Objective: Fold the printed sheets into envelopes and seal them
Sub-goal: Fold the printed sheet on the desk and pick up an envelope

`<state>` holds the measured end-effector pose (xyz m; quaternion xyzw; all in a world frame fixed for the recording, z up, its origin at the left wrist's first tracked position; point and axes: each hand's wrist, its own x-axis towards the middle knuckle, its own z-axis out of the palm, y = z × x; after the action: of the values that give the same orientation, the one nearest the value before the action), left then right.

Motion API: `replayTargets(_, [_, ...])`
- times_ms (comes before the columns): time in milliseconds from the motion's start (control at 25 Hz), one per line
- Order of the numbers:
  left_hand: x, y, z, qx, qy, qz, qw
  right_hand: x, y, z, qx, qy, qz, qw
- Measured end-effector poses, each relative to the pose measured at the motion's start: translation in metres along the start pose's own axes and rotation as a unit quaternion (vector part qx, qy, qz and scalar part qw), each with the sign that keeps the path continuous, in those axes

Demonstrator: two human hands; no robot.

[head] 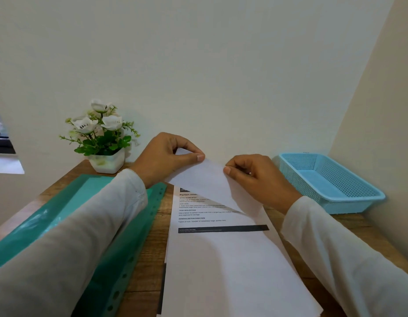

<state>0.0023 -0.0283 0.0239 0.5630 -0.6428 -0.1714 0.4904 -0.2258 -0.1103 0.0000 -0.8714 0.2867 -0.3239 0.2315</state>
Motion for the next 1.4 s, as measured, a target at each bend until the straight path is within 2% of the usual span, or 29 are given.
replayTargets(320, [0.004,-0.018,-0.021,-0.007,0.068,-0.03,0.997,0.001,0.02,-0.032,0.044,0.024,0.061,0.997])
replayTargets(400, [0.005,-0.021,-0.026,0.044,0.049,-0.038,0.997,0.001,0.019,-0.037,0.036,0.069,0.066,0.995])
replayTargets(520, [0.004,-0.019,-0.018,0.163,-0.016,-0.008,0.986,0.002,0.008,-0.037,0.052,0.116,0.036,0.991])
replayTargets(600, [0.003,-0.009,-0.003,0.174,-0.047,0.029,0.983,0.003,-0.006,-0.032,0.076,0.107,-0.002,0.991])
replayTargets(680, [0.003,0.005,0.009,0.164,-0.037,0.062,0.984,0.004,-0.018,-0.029,0.087,0.098,-0.032,0.991])
replayTargets(920, [0.0,0.022,0.013,0.076,-0.009,0.036,0.996,0.002,-0.028,-0.034,0.162,0.146,-0.02,0.976])
replayTargets(1040, [-0.002,0.023,0.018,-0.033,0.015,0.001,0.999,0.003,-0.03,-0.031,0.237,0.186,0.003,0.953])
replayTargets(1240, [-0.007,0.026,0.032,-0.231,0.014,-0.047,0.972,0.004,-0.032,-0.023,0.329,0.176,0.048,0.927])
replayTargets(1400, [-0.005,0.025,0.039,-0.262,-0.005,-0.054,0.963,0.004,-0.034,-0.021,0.314,0.194,0.052,0.928])
